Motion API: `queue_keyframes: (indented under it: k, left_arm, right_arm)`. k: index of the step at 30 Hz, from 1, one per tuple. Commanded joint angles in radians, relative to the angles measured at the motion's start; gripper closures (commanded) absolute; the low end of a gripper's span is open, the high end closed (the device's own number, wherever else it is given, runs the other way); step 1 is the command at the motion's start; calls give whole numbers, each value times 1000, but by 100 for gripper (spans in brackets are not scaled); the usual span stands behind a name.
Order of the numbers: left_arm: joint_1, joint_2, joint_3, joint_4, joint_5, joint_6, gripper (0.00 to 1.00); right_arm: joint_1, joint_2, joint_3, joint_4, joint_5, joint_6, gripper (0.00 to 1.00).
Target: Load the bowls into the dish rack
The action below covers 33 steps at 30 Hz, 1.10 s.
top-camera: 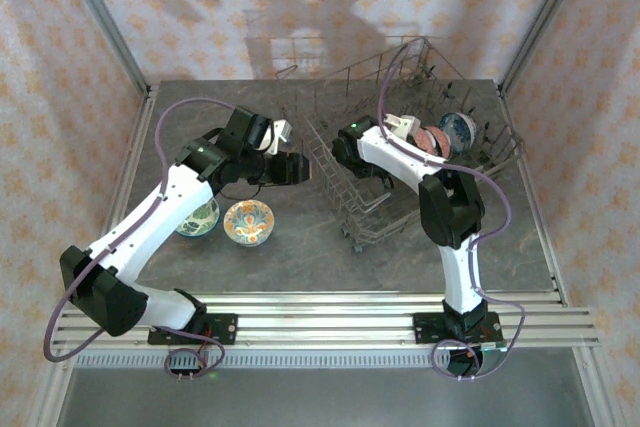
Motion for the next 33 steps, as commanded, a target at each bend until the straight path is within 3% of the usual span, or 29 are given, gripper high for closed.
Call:
queue_keyframes:
  k: [1, 13, 26, 28, 31, 33]
  left_arm:
    - [-7, 5, 28, -21, 15, 24, 41]
    - [-7, 3, 14, -15, 15, 23, 41]
    - [-6, -5, 4, -15, 10, 21, 41]
    - [-6, -5, 5, -15, 12, 21, 41]
    - [-6, -3, 7, -15, 11, 20, 41]
    - [-4, -1, 9, -16, 9, 20, 41]
  right_arm:
    - [-16, -15, 4, -150, -5, 29, 100]
    - [3, 10, 1, -150, 4, 30, 100]
    - [26, 37, 61, -149, 15, -18, 80]
    - [28, 35, 66, -149, 16, -20, 72]
    - [30, 38, 79, -148, 17, -39, 71]
    - [35, 38, 88, -148, 17, -49, 59]
